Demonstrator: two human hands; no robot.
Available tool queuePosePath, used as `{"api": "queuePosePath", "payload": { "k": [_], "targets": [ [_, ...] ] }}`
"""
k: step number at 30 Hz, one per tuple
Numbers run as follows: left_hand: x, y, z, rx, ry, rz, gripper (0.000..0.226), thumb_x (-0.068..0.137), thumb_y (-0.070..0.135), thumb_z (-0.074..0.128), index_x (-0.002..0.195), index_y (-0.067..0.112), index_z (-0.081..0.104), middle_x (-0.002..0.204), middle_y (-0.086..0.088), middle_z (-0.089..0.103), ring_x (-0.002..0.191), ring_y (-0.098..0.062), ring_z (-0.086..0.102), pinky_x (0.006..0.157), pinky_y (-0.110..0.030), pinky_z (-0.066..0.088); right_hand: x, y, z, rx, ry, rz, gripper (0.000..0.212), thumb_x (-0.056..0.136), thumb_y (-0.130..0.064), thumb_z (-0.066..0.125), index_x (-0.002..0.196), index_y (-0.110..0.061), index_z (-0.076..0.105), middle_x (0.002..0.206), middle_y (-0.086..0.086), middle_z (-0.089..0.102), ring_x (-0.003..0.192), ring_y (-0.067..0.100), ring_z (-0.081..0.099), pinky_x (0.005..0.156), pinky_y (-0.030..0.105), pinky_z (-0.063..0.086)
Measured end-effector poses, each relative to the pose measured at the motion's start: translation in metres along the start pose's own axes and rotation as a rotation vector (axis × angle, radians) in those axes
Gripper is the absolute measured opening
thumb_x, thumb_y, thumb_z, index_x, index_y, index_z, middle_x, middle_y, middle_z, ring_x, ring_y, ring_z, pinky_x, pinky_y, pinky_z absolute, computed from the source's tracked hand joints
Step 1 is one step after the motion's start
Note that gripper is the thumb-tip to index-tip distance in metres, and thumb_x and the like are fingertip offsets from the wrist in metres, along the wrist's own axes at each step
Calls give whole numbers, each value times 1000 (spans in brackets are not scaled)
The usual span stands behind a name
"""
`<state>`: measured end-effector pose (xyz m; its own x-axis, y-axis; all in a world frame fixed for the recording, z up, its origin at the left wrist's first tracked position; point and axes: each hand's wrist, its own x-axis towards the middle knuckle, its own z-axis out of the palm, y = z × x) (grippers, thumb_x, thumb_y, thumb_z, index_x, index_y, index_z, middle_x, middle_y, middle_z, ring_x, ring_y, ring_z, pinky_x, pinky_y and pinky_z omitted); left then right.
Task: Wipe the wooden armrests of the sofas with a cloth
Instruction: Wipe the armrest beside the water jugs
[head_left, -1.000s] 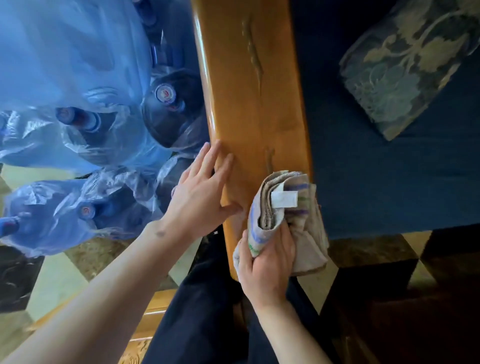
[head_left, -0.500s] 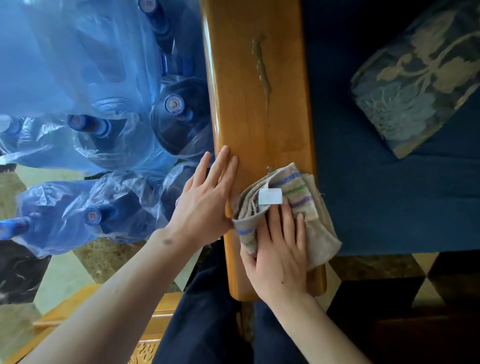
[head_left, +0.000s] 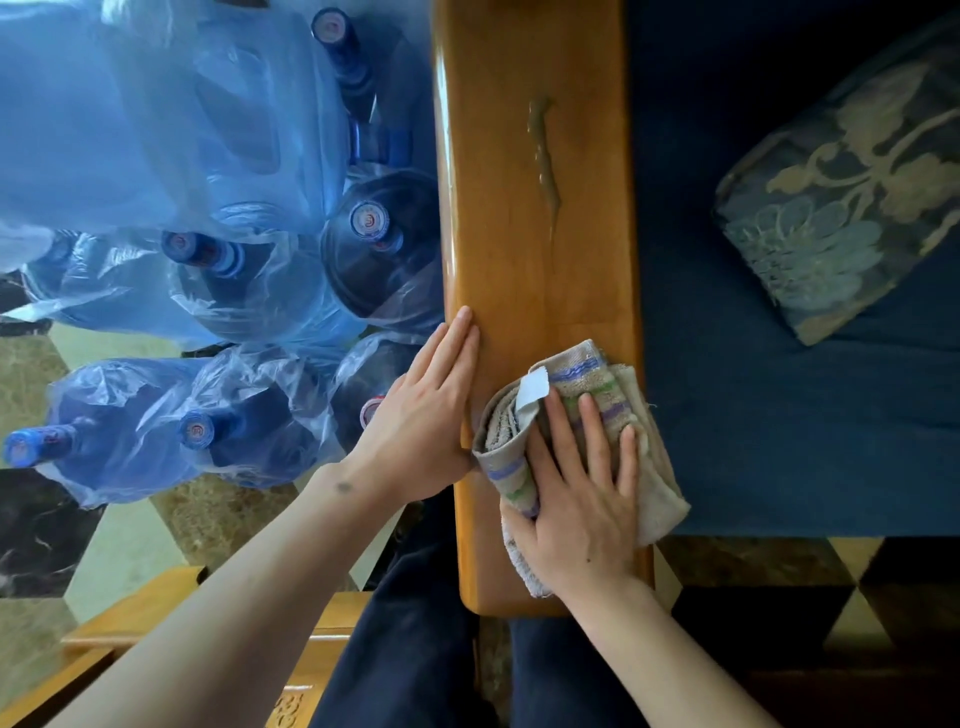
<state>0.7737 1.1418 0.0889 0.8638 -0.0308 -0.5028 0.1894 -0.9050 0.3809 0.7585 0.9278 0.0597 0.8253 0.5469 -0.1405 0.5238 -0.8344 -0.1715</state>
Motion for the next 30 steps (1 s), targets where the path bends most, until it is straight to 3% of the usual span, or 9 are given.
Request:
{"api": "queuePosePath", "payload": {
  "k": [5,10,16,20,23,25,27,28,30],
  "targets": [
    [3,-5,5,-16,40,22,149,62,69,84,160,20,-17,166,15,-29,150,-2,-26,123,-32,10,8,-3,5,-14,42,70,81,93,-60,50,161,-23,26,171,5,18,159,31,10,125,61,7],
    [11,-10,6,52,45,1,159,55,72,84,151,26,-34,155,17,-48,146,-6,-38,121,-32,-1,43,-10,-1,50,108,160,74,101,-63,25,161,-20,28,169,9,24,157,34,16,124,63,12],
    [9,-5,2,26,43,-32,161,50,69,88,157,27,-25,160,19,-39,158,-24,-10,123,-45,24,103,0,-12,22,159,220,70,98,-52,38,160,-18,33,168,10,27,156,36,20,123,62,15],
    [9,-3,-2,18,6,-68,162,50,67,90,158,29,-24,162,21,-34,159,-27,-4,121,-48,28,122,-4,-16,46,149,336,70,97,-50,39,159,-18,34,169,9,27,156,35,21,124,59,15],
    [9,-2,-3,12,-19,-58,160,51,64,91,159,27,-21,165,19,-31,158,-25,-4,122,-46,26,115,-7,-17,65,131,318,70,97,-50,40,159,-18,34,168,9,27,156,35,21,125,58,16],
    [11,-5,-7,-75,-61,-17,155,56,55,93,161,23,-16,167,14,-26,158,-20,-6,124,-37,20,102,-7,-16,68,109,251,72,97,-51,41,160,-18,32,169,9,26,157,34,19,125,57,14],
    [10,-12,-15,-185,-65,20,133,69,29,90,165,22,-2,171,7,-13,158,-17,0,126,-35,20,82,-10,-14,53,76,150,75,95,-53,42,161,-19,29,170,8,23,157,33,16,126,56,13],
    [8,-16,-20,-231,-33,37,117,74,10,82,165,23,10,173,7,-4,157,-16,9,124,-37,29,71,-14,-11,41,50,97,77,94,-55,41,161,-21,27,170,7,21,158,32,14,126,56,12],
    [-1,-24,-26,-268,48,66,101,71,-15,60,159,30,34,171,15,7,153,-15,28,103,-33,48,46,-24,-5,30,15,18,79,93,-58,40,162,-23,24,171,4,17,159,30,11,127,56,10]
  ]
}}
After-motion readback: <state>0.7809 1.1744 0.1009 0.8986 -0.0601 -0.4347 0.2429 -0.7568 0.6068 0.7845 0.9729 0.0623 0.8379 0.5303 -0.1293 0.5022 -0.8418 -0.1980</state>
